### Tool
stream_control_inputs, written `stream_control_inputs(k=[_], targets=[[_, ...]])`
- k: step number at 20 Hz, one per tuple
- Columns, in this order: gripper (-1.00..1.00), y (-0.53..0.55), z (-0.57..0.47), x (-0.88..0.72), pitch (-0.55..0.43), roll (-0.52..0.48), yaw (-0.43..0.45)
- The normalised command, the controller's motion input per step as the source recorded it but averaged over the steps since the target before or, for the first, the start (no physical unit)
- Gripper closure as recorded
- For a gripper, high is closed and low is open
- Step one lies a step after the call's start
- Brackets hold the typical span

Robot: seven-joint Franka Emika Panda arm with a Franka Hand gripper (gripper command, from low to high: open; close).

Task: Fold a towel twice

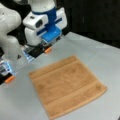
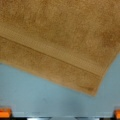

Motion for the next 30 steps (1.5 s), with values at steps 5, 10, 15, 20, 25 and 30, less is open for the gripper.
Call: stream_control_inputs(k=[5, 10, 15, 20, 25, 30], targets=[[-1.0, 0.01, -0.02, 0.07, 0.212, -0.01, -0.016], [-1.0, 0.13, 0.01, 0.28, 0.375, -0.051, -0.292], [-1.0, 0.3, 0.06, 0.56, 0.288, -0.12, -0.367], [-1.0, 0.26, 0.13, 0.63, 0.261, -0.154, -0.287], [-1.0, 0.18, 0.03, 0.64, 0.226, -0.17, -0.362], [-1.0, 0.21, -0.07, 0.64, 0.133, -0.169, -0.368]])
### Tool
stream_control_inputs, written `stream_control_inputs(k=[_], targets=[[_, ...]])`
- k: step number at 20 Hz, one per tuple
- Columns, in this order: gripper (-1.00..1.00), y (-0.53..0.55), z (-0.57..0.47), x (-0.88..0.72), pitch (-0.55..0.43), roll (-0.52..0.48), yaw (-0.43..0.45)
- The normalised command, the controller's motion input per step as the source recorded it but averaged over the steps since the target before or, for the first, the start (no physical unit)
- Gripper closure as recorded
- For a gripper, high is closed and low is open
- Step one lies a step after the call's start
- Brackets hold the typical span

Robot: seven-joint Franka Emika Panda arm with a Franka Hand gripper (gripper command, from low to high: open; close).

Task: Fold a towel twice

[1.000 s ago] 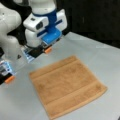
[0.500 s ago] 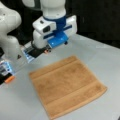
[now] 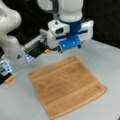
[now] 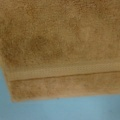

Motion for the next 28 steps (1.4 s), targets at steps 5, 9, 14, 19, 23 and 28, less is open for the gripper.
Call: stream_control_inputs(k=[5, 9, 14, 19, 23, 28], targets=[[-1.0, 0.26, -0.04, 0.53, 0.151, -0.204, -0.23], [-1.0, 0.24, -0.1, 0.52, 0.14, -0.243, -0.064], [-1.0, 0.15, -0.24, 0.55, 0.173, -0.243, 0.037], [-1.0, 0.18, -0.22, 0.52, 0.193, -0.214, 0.007], [-1.0, 0.18, -0.15, 0.56, 0.153, -0.27, -0.066], [-1.0, 0.16, 0.01, 0.57, 0.127, -0.273, -0.123]])
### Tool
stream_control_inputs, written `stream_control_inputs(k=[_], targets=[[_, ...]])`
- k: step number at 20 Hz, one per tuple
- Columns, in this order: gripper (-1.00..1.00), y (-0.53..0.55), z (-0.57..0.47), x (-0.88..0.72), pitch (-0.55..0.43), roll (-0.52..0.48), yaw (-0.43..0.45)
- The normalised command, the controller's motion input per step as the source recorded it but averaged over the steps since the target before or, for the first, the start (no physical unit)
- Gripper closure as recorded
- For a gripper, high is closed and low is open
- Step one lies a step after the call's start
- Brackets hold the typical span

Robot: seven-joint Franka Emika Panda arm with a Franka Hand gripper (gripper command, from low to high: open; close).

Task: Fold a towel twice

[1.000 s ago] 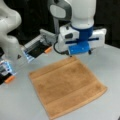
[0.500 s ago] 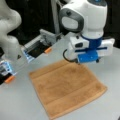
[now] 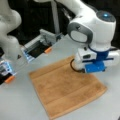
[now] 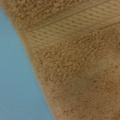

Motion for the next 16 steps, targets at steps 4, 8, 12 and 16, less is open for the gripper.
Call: stream_control_inputs(k=[4, 8, 12, 16], targets=[[-1.0, 0.15, 0.06, 0.68, 0.061, -0.304, -0.187], [-1.0, 0.17, 0.01, 0.67, 0.076, -0.283, -0.167], [-1.0, 0.15, -0.01, 0.49, 0.161, -0.313, -0.1], [-1.0, 0.13, -0.16, 0.4, 0.187, -0.371, -0.076]])
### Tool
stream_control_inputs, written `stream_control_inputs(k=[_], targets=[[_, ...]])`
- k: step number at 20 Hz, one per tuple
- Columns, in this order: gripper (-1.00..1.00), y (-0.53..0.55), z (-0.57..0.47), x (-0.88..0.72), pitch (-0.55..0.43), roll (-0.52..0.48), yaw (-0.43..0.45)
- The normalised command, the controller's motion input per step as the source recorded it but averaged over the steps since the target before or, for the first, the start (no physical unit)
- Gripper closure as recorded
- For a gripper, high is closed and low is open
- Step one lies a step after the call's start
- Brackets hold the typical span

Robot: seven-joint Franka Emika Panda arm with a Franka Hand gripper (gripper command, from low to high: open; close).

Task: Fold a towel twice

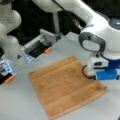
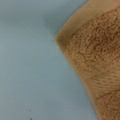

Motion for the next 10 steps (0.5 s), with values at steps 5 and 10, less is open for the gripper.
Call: stream_control_inputs(k=[5, 10], targets=[[-1.0, 0.14, -0.1, 0.32, 0.272, -0.462, -0.072], [-1.0, 0.15, 0.01, 0.29, 0.307, -0.481, -0.099]])
